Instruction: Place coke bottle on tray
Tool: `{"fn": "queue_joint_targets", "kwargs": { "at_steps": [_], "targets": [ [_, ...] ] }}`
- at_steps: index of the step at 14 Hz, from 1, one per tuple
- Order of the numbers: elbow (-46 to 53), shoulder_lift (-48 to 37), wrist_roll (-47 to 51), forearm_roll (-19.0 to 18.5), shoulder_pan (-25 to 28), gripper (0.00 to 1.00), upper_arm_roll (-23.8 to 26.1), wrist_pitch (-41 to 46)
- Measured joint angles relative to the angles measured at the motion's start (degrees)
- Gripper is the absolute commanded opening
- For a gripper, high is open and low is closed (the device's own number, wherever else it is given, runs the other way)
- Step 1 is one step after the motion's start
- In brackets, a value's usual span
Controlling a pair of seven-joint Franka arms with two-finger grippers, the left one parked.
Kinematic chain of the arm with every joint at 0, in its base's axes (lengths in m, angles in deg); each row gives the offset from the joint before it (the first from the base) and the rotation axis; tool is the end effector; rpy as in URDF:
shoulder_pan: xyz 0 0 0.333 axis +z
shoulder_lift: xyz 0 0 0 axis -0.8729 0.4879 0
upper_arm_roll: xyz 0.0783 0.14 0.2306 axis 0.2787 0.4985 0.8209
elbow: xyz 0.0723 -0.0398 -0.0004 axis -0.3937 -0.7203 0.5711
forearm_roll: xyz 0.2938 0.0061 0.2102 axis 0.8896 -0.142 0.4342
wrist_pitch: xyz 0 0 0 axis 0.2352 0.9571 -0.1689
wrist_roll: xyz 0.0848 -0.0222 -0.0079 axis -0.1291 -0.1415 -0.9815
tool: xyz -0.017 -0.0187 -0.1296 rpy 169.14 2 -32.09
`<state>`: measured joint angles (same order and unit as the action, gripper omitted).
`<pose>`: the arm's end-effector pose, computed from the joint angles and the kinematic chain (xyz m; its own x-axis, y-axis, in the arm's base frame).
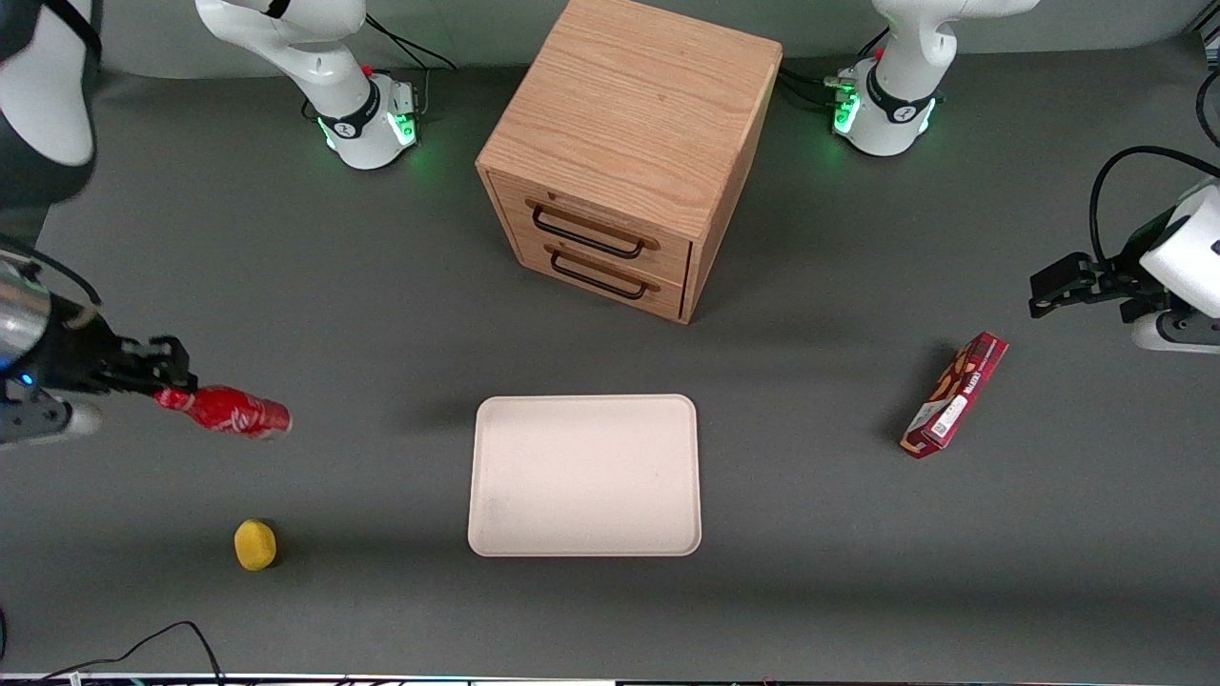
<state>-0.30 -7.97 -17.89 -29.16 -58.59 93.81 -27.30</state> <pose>0.6310 0.0583 0.5298 0.9940 0.1074 0.0185 0.1078 -0.9939 -0.0227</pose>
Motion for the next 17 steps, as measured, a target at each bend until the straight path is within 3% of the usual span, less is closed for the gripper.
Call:
{"fn": "queue_joint_targets", "kwargs": {
  "at_steps": [9, 12, 17],
  "targets": [
    [3.42, 14.39, 10.05, -0.22, 15.45, 0.0, -3.54, -20.31],
    [3.55, 18.37, 12.23, -0.23, 18.44, 0.0, -3.8, -25.02],
    [3.58, 21.46, 13.63, -0.23, 20.44, 0.0, -3.82, -25.73]
  ]
}}
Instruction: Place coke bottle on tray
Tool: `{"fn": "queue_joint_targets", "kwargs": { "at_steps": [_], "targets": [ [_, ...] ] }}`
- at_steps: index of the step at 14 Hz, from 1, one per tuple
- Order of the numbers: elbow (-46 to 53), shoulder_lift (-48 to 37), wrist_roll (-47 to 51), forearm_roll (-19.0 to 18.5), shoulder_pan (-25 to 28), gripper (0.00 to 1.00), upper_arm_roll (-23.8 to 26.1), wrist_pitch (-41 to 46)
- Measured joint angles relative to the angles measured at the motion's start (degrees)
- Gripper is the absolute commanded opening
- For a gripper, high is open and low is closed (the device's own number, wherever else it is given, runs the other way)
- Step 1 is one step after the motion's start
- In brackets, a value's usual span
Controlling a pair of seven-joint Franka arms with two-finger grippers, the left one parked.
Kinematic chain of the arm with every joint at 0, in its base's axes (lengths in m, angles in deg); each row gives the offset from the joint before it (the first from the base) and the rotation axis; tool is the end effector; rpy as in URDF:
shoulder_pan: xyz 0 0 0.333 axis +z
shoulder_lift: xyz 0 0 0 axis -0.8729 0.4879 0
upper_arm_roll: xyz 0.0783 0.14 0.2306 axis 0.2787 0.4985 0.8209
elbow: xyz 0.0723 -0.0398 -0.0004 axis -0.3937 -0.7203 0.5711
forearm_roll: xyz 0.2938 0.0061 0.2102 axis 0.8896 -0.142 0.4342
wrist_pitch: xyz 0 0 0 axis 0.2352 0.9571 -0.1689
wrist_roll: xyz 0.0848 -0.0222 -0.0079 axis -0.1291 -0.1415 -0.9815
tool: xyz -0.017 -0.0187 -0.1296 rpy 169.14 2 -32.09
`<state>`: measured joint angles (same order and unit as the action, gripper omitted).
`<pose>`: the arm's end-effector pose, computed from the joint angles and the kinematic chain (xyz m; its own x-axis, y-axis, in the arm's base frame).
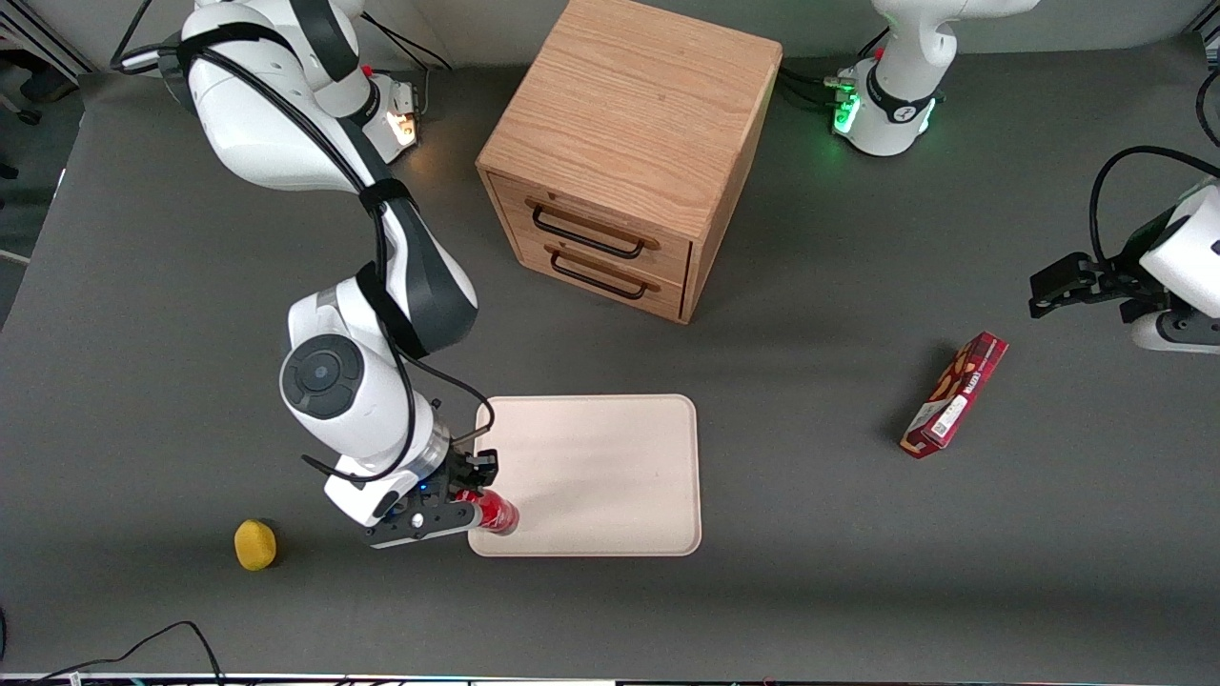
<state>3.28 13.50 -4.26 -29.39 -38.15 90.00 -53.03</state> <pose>0.6758 0.2846 0.3438 0.9744 0.1659 0.1514 0.1719 -0.9847 -0.0271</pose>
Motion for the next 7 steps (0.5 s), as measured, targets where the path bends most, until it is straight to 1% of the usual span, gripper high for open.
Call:
{"fn": "queue_joint_targets", "kwargs": {
  "at_steps": [7],
  "targets": [
    [-0.39, 2.27, 0.0, 0.0, -0.01, 0.0, -0.25, 0.11]
  ]
}}
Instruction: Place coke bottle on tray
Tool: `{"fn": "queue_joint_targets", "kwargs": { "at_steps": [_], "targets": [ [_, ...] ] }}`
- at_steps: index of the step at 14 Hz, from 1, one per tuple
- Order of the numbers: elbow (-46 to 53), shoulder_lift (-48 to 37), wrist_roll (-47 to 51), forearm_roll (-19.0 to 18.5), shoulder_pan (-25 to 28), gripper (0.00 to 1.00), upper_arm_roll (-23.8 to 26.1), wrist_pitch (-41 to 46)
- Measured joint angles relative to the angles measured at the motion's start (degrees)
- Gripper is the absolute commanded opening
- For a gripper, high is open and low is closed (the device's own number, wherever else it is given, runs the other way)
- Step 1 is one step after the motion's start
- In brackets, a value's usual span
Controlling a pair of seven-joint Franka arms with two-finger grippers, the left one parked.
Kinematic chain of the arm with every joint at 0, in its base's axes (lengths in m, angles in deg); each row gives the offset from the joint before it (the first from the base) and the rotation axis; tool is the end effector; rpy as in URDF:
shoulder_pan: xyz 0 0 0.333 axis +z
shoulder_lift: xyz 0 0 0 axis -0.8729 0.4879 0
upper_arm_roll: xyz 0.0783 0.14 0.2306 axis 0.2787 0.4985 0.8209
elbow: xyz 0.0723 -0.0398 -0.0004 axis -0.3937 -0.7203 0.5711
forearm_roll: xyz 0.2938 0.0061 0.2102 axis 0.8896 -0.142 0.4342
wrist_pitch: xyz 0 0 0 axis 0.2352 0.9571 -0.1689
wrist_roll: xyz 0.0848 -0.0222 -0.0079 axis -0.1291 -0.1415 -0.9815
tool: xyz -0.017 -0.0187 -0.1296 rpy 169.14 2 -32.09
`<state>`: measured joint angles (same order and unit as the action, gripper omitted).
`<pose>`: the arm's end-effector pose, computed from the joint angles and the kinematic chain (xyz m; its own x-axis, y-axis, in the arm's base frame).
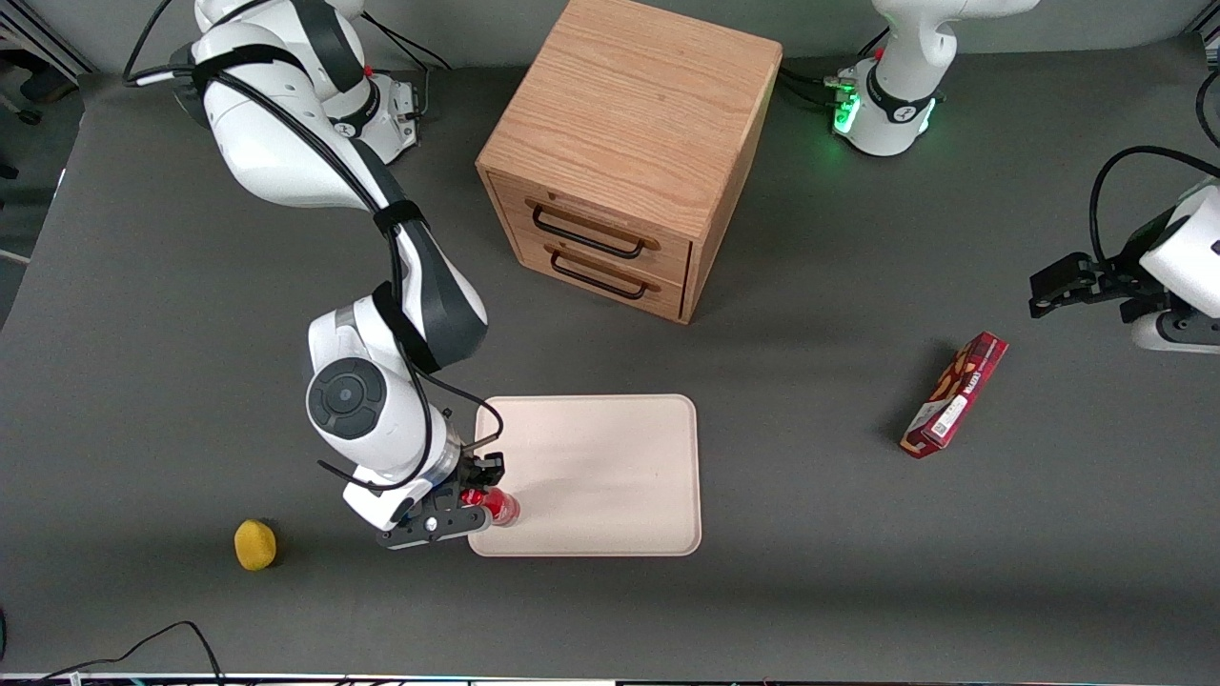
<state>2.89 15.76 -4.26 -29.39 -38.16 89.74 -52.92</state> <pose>0.6755 0.2819 0.3115 0.9805 0.1657 0.1056 0.1680 -0.9857 -0.0130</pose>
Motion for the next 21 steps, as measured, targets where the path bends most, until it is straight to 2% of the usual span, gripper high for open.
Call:
{"fn": "queue_joint_targets", "kwargs": {
  "at_steps": [1, 2, 3, 4, 11, 15, 17, 21],
  "targets": [
    [-0.12, 0.26, 0.0, 0.0, 0.0, 0.07, -0.03, 0.01],
    [-0.26, 0.48, 0.0, 0.0, -0.01, 0.56, -0.07, -0.01],
    [-0.23, 0.48, 0.0, 0.0, -0.02, 0.85, -0.08, -0.11],
    [-0.26, 0.49, 0.0, 0.0, -0.02, 1.0, -0.09, -0.08],
    [-0.37, -0.47, 0.44, 0.0, -0.15, 1.0, -0.47, 0.13],
    [-2.93, -8.04, 0.46, 0.0, -2.22, 1.0, -0.62, 7.84],
    [-10.49, -15.88, 0.37, 0.0, -4.55, 1.0, -0.57, 8.31],
    [-32.4, -35.21, 0.25, 0.01, -9.14, 1.0, -0.49, 5.66]
  ]
}}
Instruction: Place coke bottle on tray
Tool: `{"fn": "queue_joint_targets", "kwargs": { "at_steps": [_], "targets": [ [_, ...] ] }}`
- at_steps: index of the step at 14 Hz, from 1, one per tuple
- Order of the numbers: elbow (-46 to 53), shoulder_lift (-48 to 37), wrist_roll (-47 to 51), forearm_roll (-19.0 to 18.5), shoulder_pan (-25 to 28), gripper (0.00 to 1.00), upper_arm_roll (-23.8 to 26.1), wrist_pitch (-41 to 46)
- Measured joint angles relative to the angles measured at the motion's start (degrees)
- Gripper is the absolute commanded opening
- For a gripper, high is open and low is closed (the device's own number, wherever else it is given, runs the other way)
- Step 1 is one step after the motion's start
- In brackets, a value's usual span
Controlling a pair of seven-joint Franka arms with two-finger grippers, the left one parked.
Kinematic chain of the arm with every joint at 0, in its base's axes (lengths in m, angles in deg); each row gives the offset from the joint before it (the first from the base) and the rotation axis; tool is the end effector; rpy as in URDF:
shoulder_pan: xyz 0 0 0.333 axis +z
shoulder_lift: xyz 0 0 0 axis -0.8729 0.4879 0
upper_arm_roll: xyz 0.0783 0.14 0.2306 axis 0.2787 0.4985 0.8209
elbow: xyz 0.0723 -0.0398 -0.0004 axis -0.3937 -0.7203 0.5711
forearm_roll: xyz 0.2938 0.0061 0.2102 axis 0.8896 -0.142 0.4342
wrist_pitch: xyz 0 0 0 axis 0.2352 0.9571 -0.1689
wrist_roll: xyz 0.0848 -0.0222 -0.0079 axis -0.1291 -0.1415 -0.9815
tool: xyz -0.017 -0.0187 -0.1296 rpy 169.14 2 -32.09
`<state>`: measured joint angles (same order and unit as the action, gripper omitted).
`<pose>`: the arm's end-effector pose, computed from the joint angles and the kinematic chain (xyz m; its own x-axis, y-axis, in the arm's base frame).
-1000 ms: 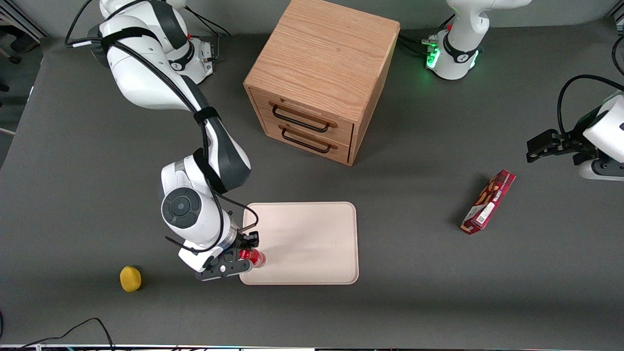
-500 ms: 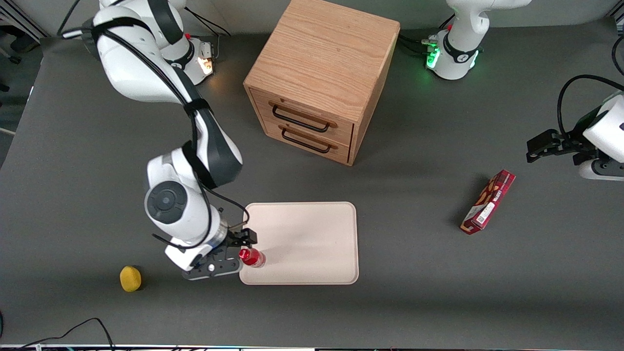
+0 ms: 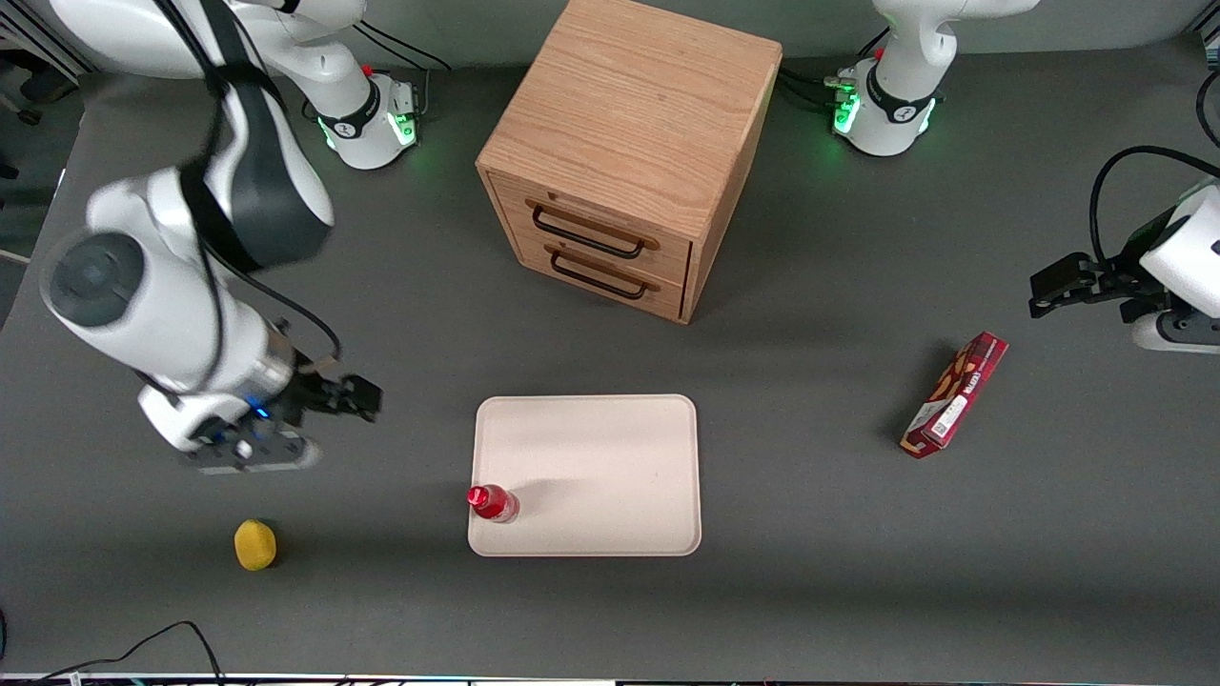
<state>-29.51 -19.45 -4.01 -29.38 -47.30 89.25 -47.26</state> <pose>0.5948 0.1382 0.4587 0.9983 -0.0038 0.0583 -0.0040 -1.0000 0.0020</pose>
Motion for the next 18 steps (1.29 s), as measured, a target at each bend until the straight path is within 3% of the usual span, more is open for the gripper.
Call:
{"fn": "queue_joint_targets", "kwargs": {
  "at_steps": [5, 8, 14, 18],
  "targets": [
    [-20.6, -20.58, -1.68, 0.25, -6.72, 1.0, 0.1, -1.25],
    [-24.62, -27.38, -2.39, 0.81, -10.68, 1.0, 0.04, 3.02],
    [-20.97, -27.99, -11.25, 1.93, -13.53, 1.0, 0.03, 6.04],
    [-11.35, -21.85, -11.71, 1.93, -16.57, 1.0, 2.73, 13.63]
  ]
}}
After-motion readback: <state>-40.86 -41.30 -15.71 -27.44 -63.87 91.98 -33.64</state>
